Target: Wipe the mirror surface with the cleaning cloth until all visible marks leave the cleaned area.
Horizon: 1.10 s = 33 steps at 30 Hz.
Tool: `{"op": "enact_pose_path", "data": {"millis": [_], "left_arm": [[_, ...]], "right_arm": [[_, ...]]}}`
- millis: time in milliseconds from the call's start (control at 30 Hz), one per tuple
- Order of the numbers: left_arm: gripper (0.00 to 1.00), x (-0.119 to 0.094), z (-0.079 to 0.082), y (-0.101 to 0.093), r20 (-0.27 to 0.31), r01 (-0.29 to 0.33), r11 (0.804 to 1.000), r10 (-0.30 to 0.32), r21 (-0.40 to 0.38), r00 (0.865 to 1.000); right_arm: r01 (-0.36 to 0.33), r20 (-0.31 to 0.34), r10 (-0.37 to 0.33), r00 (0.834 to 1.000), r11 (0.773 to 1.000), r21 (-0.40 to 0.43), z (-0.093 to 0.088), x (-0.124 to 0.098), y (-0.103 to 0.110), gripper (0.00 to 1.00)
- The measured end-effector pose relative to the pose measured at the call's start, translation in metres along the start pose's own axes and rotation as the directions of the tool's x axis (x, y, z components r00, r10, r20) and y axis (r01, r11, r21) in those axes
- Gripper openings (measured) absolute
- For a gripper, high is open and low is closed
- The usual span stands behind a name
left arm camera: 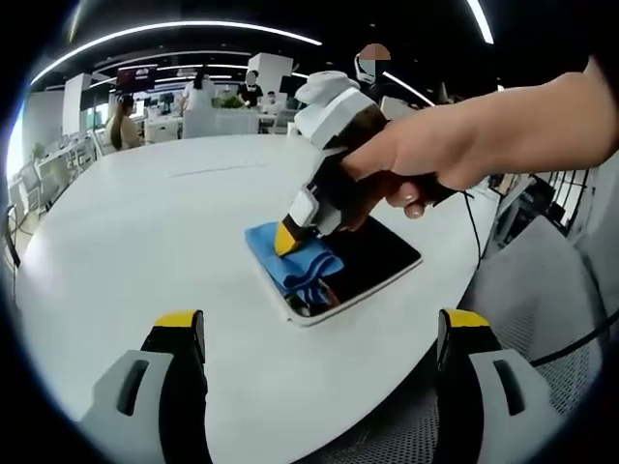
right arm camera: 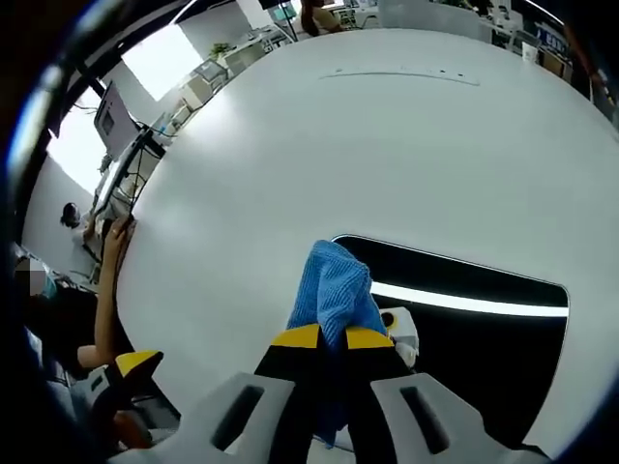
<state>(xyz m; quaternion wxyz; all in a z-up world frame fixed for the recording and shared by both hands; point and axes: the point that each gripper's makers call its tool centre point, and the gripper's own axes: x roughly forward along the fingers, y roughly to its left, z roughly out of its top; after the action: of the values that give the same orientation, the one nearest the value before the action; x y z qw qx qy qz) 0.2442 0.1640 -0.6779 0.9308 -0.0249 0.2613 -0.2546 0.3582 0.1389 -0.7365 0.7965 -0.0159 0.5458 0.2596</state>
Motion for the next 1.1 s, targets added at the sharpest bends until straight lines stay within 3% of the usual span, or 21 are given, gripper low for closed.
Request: {"op": "enact_pose_path", "data": {"millis": [333,1100], "left_arm": [[0.99,0.0,-0.002,0.0,-0.009,0.0,1.0,0.0,-0.002,1.0],[0.99,0.0,0.001,0.002,0.013,-0.002,1.0,0.002,-0.011,1.0]], "right_arm": [[0.005,-0.005,-0.005,1.0,0.999,-0.044,-0.001,-0.002,-0.006,0.01],[0.073,0.023,-0.073,0.997,0.997,-0.008,-0.019,-0.027,-0.08,0.01]]}}
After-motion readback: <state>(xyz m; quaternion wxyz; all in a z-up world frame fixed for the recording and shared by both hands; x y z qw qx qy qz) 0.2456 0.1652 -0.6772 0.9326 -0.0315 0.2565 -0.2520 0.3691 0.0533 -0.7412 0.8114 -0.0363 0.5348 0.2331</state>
